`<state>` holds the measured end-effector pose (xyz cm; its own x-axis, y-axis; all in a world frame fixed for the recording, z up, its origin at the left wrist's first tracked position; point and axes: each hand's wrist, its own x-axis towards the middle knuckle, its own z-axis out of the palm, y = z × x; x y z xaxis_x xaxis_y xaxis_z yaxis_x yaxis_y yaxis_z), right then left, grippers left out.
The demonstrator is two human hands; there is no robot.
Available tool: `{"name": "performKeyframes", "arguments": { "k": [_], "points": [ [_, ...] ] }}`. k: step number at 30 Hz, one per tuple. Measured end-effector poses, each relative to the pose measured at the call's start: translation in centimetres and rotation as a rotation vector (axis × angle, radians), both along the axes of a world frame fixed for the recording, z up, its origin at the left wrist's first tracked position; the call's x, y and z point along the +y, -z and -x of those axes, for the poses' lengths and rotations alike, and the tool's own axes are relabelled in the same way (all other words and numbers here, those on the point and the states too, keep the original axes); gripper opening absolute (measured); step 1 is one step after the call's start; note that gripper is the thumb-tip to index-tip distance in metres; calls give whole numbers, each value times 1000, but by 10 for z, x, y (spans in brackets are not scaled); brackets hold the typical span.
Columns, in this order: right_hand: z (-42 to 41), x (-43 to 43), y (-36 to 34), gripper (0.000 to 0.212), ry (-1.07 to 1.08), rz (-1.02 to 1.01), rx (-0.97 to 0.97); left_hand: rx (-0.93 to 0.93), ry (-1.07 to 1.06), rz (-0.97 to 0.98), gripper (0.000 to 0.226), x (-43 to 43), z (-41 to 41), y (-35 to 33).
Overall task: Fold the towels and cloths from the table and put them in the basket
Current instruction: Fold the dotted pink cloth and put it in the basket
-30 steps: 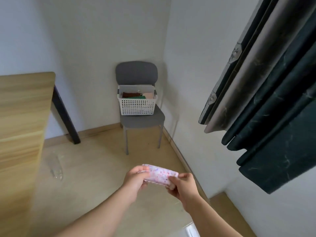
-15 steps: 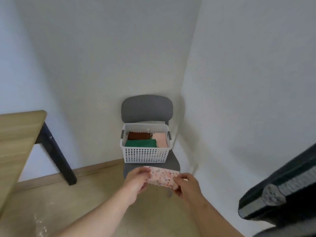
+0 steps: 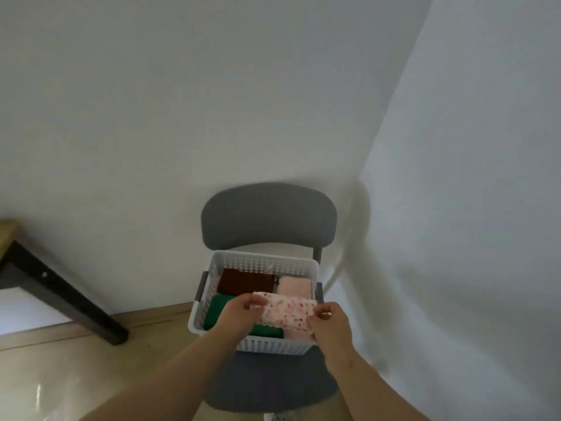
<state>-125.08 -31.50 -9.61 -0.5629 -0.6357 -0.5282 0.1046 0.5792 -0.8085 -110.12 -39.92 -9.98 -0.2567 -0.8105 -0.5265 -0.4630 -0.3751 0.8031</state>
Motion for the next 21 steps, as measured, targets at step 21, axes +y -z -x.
{"name": "performKeyframes", "arguments": {
  "k": [21],
  "points": [
    [48, -130, 93, 44, -564, -426, 574, -408, 659, -44, 34, -135, 81, 137]
  ]
}}
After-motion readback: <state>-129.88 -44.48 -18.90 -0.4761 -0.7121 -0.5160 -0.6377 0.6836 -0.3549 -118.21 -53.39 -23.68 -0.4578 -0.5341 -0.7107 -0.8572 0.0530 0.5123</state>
